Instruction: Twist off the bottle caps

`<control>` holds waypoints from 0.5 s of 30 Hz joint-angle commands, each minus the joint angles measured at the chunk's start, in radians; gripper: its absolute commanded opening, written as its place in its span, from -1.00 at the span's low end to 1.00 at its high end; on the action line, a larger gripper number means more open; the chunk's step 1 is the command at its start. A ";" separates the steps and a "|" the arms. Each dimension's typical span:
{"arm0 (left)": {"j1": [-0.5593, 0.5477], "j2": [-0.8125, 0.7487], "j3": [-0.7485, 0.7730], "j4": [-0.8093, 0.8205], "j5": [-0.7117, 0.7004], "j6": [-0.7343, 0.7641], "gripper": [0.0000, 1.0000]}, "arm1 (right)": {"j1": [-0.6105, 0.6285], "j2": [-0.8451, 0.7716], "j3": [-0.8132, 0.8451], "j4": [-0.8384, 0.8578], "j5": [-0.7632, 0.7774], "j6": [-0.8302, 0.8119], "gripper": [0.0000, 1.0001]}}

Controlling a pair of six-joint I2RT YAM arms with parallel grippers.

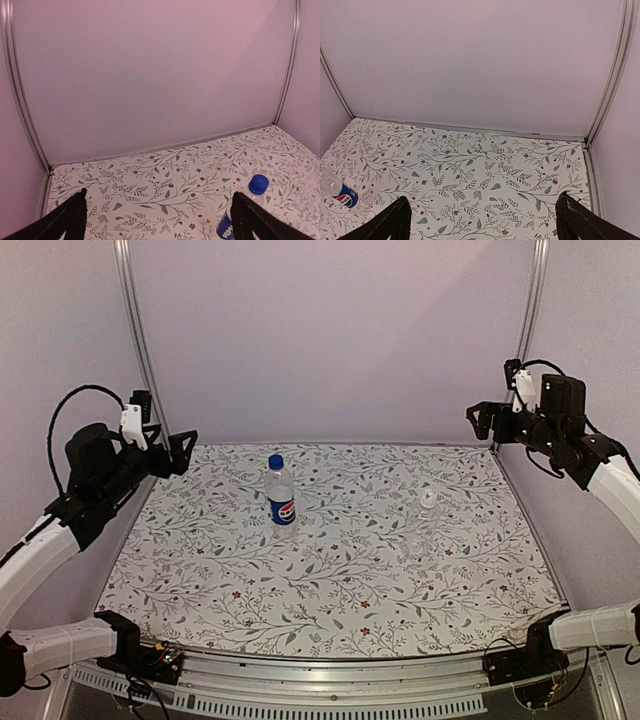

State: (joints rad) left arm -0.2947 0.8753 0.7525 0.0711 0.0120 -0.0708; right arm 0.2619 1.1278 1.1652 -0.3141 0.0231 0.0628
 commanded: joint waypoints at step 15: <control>-0.042 0.002 -0.008 0.002 -0.009 0.028 0.99 | 0.006 0.007 0.039 -0.063 0.038 0.006 0.98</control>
State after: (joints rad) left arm -0.3176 0.8753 0.7525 0.0711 0.0109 -0.0547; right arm 0.2619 1.1275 1.1660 -0.3233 0.0246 0.0631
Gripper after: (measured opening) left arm 0.996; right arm 0.989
